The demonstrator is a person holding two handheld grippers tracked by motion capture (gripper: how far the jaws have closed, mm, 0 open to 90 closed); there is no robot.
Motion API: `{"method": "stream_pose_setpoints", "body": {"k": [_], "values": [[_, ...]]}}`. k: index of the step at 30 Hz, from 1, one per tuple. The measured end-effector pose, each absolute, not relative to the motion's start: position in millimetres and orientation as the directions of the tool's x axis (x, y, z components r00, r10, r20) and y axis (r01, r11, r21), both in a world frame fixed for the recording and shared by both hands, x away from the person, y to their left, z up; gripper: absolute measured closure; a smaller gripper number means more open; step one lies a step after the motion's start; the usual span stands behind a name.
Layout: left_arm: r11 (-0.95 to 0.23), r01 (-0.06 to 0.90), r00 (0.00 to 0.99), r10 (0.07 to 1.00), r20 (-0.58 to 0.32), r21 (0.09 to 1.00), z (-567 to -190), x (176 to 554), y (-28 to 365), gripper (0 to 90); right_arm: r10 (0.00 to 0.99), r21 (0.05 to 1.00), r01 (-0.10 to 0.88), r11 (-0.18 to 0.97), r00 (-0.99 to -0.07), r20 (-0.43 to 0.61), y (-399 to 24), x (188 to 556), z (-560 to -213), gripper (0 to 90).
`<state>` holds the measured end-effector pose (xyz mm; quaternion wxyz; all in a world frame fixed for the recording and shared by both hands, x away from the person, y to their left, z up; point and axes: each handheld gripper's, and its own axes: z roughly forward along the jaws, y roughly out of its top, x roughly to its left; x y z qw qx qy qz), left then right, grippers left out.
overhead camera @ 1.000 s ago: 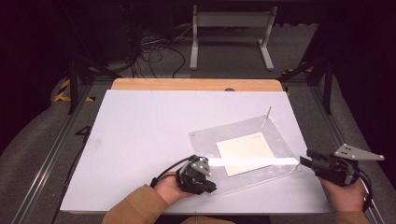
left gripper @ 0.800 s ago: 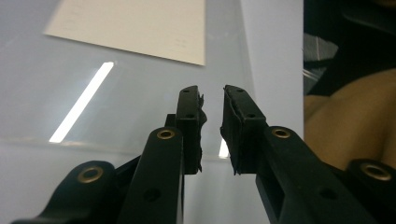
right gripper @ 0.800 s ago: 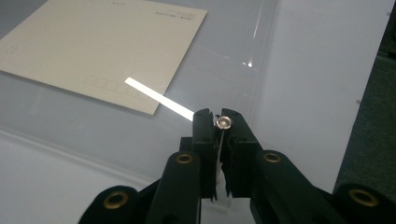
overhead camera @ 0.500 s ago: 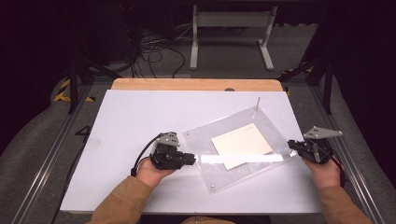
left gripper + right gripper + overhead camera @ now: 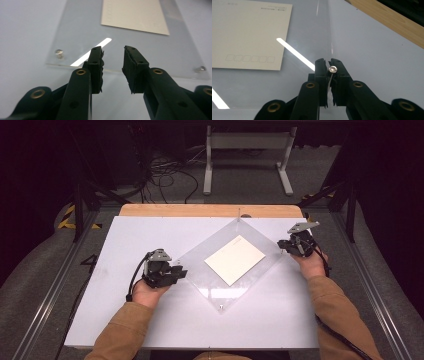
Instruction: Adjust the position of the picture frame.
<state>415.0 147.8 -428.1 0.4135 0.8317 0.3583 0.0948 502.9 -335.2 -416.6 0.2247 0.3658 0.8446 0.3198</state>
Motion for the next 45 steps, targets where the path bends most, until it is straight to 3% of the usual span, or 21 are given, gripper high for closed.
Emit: {"method": "stream_pose_setpoints", "body": {"k": [2, 5, 8, 13, 20, 27, 45], "values": [[-0.377, 0.532, 0.692, 0.71, -0.132, 0.758, -429.7, 419.3, 153.4, 61.5, 0.776, 0.718, 0.486, 0.498, -0.62, -0.119, -333.9, 506.6, -420.8, 83.4], [-0.363, 0.549, 0.647, 0.754, -0.108, 0.753, -435.4, 430.2, 159.9, 63.9, 0.783, 0.728, 0.486, 0.483, -0.611, -0.111, -335.0, 506.2, -422.8, 82.4], [-0.344, 0.579, 0.617, 0.777, -0.122, 0.739, -441.1, 439.7, 161.0, 64.7, 0.794, 0.729, 0.492, 0.477, -0.597, -0.117, -332.3, 505.4, -423.0, 73.5], [-0.403, 0.538, 0.638, 0.768, -0.046, 0.74, -442.1, 448.1, 147.3, 62.2, 0.784, 0.712, 0.49, 0.504, -0.605, -0.138, -323.7, 507.2, -421.5, 74.0], [-0.45, 0.532, 0.64, 0.769, 0.008, 0.717, -451.5, 456.7, 140.5, 68.9, 0.792, 0.722, 0.504, 0.473, -0.602, -0.098, -328.0, 508.2, -421.1, 77.2], [-0.431, 0.532, 0.643, 0.765, -0.017, 0.729, -456.5, 459.6, 142.2, 81.9, 0.793, 0.722, 0.507, 0.471, -0.602, -0.095, -327.6, 508.6, -420.6, 77.3], [-0.439, 0.525, 0.679, 0.733, -0.047, 0.729, -456.3, 453.6, 148.7, 83.3, 0.802, 0.737, 0.522, 0.43, -0.596, -0.046, -330.7, 511.1, -419.5, 81.8]]}}
